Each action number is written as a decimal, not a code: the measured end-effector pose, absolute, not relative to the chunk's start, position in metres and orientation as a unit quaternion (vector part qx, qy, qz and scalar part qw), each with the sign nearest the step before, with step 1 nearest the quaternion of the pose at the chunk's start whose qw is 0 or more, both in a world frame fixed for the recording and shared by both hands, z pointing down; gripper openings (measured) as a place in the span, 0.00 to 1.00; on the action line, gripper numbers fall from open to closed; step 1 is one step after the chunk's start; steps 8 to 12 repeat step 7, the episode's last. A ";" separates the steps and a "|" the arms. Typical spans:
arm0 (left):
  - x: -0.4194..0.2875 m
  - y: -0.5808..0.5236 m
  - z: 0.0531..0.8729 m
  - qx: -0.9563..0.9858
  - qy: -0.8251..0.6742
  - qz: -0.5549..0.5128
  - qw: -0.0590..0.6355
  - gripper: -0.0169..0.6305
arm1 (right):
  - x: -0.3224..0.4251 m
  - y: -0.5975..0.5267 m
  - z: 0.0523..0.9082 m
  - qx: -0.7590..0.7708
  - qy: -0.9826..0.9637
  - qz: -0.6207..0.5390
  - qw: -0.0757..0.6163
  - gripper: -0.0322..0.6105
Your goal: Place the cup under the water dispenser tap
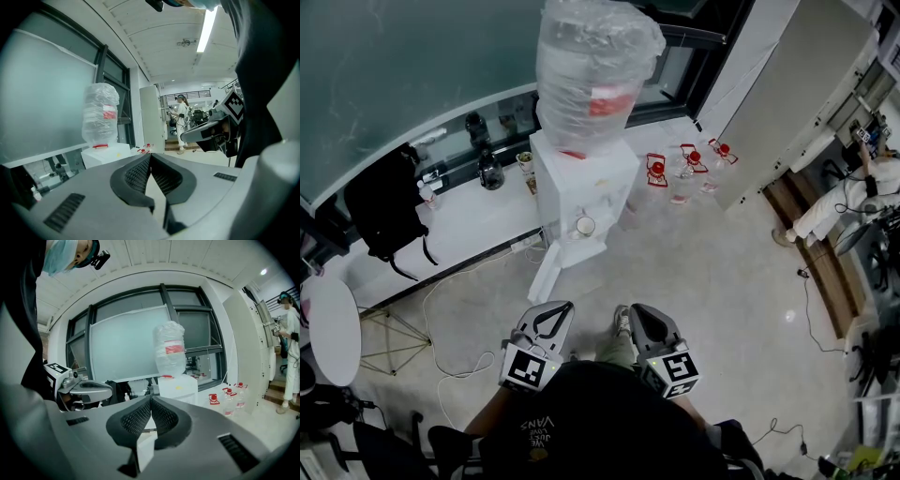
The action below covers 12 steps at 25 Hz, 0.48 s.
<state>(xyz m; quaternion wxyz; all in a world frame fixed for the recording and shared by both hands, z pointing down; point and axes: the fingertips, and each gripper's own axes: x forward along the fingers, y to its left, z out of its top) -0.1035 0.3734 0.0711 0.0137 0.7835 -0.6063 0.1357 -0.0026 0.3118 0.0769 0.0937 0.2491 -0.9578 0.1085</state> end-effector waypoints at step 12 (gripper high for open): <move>-0.105 0.374 0.072 0.784 -0.606 0.133 0.020 0.06 | -0.004 0.312 0.076 0.249 -0.957 0.109 0.098 0.12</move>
